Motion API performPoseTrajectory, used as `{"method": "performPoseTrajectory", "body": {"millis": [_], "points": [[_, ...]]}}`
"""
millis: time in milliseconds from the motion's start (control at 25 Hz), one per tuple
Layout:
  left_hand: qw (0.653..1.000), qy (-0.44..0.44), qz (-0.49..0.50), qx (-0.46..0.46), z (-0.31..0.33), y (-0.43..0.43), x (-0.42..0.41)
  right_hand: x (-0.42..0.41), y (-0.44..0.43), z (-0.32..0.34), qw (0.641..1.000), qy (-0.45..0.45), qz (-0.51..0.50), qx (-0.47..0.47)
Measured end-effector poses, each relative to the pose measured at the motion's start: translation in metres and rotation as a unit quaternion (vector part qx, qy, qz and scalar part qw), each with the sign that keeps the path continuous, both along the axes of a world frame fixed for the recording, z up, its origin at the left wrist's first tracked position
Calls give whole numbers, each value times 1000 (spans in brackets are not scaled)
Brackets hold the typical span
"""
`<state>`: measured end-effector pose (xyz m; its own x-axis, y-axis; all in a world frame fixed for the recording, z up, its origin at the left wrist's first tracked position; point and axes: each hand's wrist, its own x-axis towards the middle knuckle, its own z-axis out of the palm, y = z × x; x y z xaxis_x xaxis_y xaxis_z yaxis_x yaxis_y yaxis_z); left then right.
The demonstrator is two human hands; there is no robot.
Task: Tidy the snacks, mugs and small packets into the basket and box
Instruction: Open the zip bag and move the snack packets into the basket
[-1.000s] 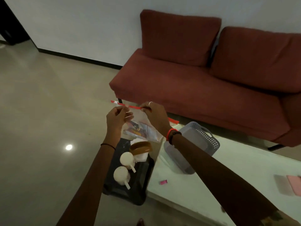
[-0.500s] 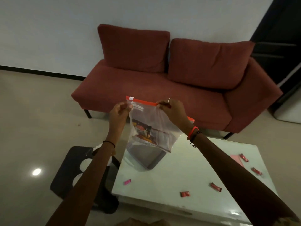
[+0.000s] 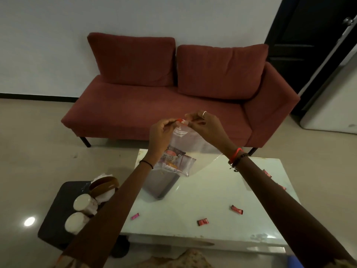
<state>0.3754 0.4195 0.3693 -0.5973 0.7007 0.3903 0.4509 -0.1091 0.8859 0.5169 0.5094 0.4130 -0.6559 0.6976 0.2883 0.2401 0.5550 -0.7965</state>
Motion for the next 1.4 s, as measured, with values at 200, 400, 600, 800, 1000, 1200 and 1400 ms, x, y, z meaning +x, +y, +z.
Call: {"method": "performPoseTrajectory", "body": {"millis": [200, 400, 600, 800, 1000, 1200, 1400], "points": [[999, 48, -14, -12, 4, 5, 7, -13, 1, 1, 998, -7, -26, 48], [998, 59, 19, -15, 1, -1, 12, -9, 8, -7, 994, -64, 3, 88], [998, 55, 31, 2, -2, -6, 13, 11, 10, -28, 992, -98, -13, 81], [998, -6, 61, -4, 2, -7, -2, 59, 27, -64, 984, -156, -72, 54], [994, -45, 103, 15, 8, -1, -9, 84, 36, -82, 981, -154, -115, 20], [993, -78, 93, 11, 4, 4, -7, 92, 47, -82, 980, -177, -88, 5], [996, -87, -5, -5, 2, 5, -13, 86, 52, -68, 992, -113, -36, -46]]}}
